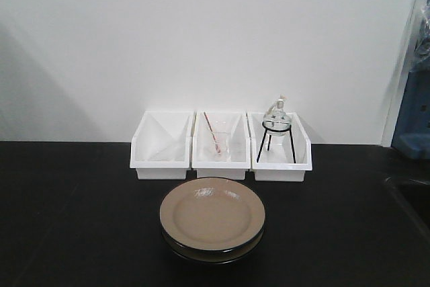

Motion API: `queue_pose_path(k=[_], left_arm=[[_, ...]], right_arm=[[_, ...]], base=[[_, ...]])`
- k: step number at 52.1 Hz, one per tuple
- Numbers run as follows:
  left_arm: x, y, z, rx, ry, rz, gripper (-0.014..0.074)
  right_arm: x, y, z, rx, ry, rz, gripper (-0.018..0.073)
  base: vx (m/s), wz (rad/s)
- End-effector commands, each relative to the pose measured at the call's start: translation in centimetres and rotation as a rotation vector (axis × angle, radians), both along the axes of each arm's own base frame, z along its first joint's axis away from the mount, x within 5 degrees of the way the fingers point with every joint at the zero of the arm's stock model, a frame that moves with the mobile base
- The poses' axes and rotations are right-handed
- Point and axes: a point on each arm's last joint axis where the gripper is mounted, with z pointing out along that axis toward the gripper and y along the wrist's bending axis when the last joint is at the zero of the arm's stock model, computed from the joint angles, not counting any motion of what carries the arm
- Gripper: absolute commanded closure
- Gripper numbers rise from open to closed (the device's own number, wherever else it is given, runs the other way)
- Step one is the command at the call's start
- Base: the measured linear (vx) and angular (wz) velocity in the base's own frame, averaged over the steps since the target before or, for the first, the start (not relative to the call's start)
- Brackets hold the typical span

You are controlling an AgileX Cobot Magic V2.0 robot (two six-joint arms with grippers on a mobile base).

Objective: Arrange circular plates on left workspace

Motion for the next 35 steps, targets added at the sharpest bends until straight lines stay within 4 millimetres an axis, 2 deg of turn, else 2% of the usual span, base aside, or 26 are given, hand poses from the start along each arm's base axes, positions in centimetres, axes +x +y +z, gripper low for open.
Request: queue_pose_path(k=[1,35], left_arm=[[-0.07,0.12,0.14,-0.019,-0.075,0.013,0.0603],[-0.07,0.12,0.14,-0.019,-0.075,0.013,0.0603]], right_arm=[[-0.19,0.11,0.67,-0.002,-0.142,0.009,0.0563],[-0.14,0.09,0.11,-0.004,-0.101,0.009,0.0563]], base=[[0.0,0.0],[0.0,0.0]])
